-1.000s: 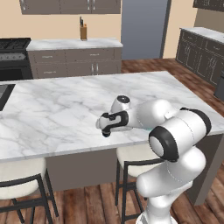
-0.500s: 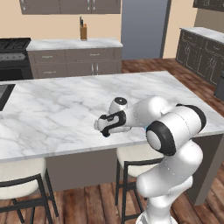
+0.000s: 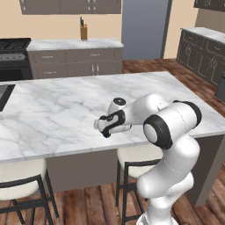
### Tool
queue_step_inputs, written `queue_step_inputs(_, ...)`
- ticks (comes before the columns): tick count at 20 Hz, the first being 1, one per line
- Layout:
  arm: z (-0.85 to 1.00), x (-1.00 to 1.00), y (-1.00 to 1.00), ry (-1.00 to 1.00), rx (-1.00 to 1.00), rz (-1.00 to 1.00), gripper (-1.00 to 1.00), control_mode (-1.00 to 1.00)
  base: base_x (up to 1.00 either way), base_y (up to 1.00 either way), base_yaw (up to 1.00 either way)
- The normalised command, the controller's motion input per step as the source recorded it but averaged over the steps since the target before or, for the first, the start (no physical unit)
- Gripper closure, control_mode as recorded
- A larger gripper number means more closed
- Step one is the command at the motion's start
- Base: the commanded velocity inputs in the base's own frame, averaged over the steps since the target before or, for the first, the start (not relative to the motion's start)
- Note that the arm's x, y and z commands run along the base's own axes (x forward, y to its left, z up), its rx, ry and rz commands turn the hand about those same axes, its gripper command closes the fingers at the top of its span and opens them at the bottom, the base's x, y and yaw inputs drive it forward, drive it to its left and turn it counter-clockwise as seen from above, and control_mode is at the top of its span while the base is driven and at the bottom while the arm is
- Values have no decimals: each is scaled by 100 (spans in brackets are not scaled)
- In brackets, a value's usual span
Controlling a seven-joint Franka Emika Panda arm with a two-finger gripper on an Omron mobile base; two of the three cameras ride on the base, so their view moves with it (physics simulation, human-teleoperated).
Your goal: Stack the yogurt containers by placing the smaller containers on top of the larger containers.
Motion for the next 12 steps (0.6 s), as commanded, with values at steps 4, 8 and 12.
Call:
queue_step_inputs(4,-8,23,0,0,0,-4,-100,-100,0,0,0)
queue_step_inputs(8,-6,11,2,2,0,-3,-100,-100,0,0,0)
queue_step_inputs(12,-5,0,6,7,0,-3,-100,-100,0,0,0)
